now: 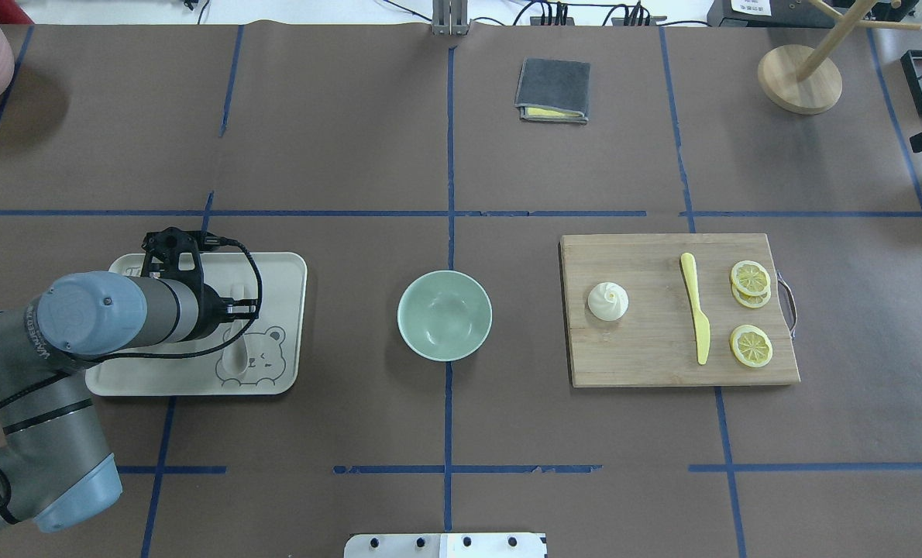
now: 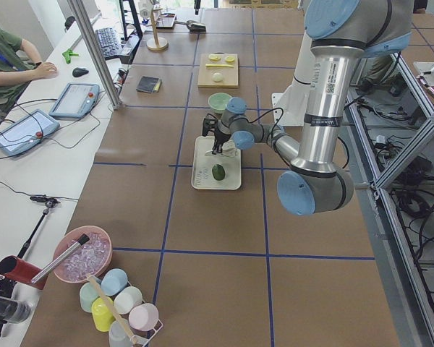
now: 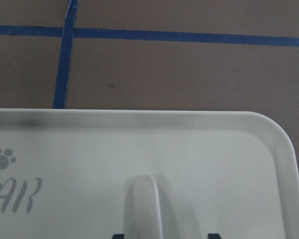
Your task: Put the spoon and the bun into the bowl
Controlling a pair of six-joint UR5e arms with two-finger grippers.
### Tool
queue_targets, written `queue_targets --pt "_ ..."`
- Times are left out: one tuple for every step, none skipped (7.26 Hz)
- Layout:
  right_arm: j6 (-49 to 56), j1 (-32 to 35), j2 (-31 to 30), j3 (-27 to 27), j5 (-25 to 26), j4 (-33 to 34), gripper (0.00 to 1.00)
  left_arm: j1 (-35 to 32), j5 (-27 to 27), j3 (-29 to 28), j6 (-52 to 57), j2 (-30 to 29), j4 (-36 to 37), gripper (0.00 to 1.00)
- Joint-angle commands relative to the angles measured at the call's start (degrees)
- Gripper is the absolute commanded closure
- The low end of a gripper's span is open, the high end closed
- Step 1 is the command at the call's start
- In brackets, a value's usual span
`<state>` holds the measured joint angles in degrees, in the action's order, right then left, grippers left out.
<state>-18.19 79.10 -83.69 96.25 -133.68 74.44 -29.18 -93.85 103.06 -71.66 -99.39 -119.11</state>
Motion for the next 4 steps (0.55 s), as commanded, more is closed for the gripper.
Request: queue_targets --pt "0.0 0.0 -0.15 0.08 0.0 0.0 0.0 0.0 0.07 0.38 -0.24 0.16 -0.07 0.84" --pt "-0.09 0.0 -0.15 0.16 0.0 0.0 0.0 -0.09 -0.1 1.26 -0.24 0.16 -0.07 0.85" --pt "0.0 0.0 -0.24 0.16 0.0 0.0 0.0 -0.09 -0.45 3.09 -0.32 -0.27 -0.07 0.87" --pt "0.0 0.0 -0.42 0.25 -0.09 0.0 0.0 -0.09 -0.72 4.85 -0.5 -0.8 0.02 0.88"
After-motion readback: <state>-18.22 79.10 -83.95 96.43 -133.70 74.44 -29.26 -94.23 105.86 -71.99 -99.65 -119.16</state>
